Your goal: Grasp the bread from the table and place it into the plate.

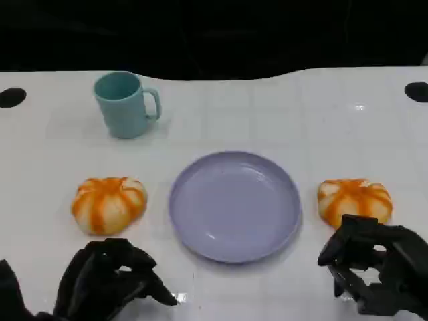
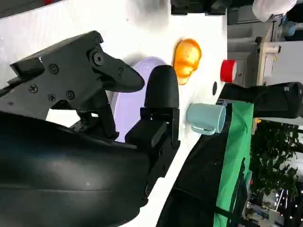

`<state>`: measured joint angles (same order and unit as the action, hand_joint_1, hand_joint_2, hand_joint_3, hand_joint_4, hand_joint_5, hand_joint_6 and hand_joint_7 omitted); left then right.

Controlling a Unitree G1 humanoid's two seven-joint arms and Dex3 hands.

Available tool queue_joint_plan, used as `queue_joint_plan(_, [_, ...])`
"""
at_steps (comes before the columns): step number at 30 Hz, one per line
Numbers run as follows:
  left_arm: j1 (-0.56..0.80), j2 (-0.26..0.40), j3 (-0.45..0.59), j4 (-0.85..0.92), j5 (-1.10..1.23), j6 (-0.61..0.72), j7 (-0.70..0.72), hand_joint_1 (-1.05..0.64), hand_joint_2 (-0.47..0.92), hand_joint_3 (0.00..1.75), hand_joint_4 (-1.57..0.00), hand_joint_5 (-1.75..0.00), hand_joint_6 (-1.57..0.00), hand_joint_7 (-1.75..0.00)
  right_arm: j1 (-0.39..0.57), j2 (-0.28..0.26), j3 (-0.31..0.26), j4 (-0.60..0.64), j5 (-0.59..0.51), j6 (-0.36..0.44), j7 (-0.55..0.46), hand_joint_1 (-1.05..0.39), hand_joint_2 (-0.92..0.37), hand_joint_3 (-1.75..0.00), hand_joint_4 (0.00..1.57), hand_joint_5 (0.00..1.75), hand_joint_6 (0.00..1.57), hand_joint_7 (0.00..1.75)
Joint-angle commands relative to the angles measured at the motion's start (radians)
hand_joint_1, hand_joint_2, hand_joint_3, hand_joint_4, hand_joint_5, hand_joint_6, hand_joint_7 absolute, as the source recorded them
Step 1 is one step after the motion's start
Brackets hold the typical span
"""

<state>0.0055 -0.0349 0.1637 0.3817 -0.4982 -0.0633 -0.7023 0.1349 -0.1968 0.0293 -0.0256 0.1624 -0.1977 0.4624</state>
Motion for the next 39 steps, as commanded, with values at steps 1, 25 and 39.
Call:
queue_joint_plan(1, [-0.011, 0.018, 0.01, 0.005, 0.004, -0.01, -0.002, -1.0, 0.56, 0.0, -1.57, -0.49, -1.57, -0.22, -0.004, -0.009, -0.004, 0.003, -0.004, -0.009, -0.002, -0.11, -0.59, -1.0, 0.72, 1.68, 0.75, 1.17])
queue_joint_plan(25, [-0.013, 0.019, 0.011, 0.007, 0.0, -0.006, -0.007, -0.99, 0.56, 0.0, -1.57, -0.49, -1.57, -0.21, -0.011, -0.012, -0.005, 0.015, -0.009, -0.033, 0.003, -0.13, -0.6, -0.98, 0.72, 1.64, 0.75, 1.18])
queue_joint_plan(39, [-0.013, 0.02, 0.011, 0.01, 0.002, -0.009, -0.008, -0.98, 0.56, 0.0, -1.57, -0.49, -1.57, -0.2, -0.026, -0.003, -0.021, 0.018, 0.024, -0.106, 0.015, -0.11, -0.74, -0.71, 0.62, 1.36, 0.74, 0.84])
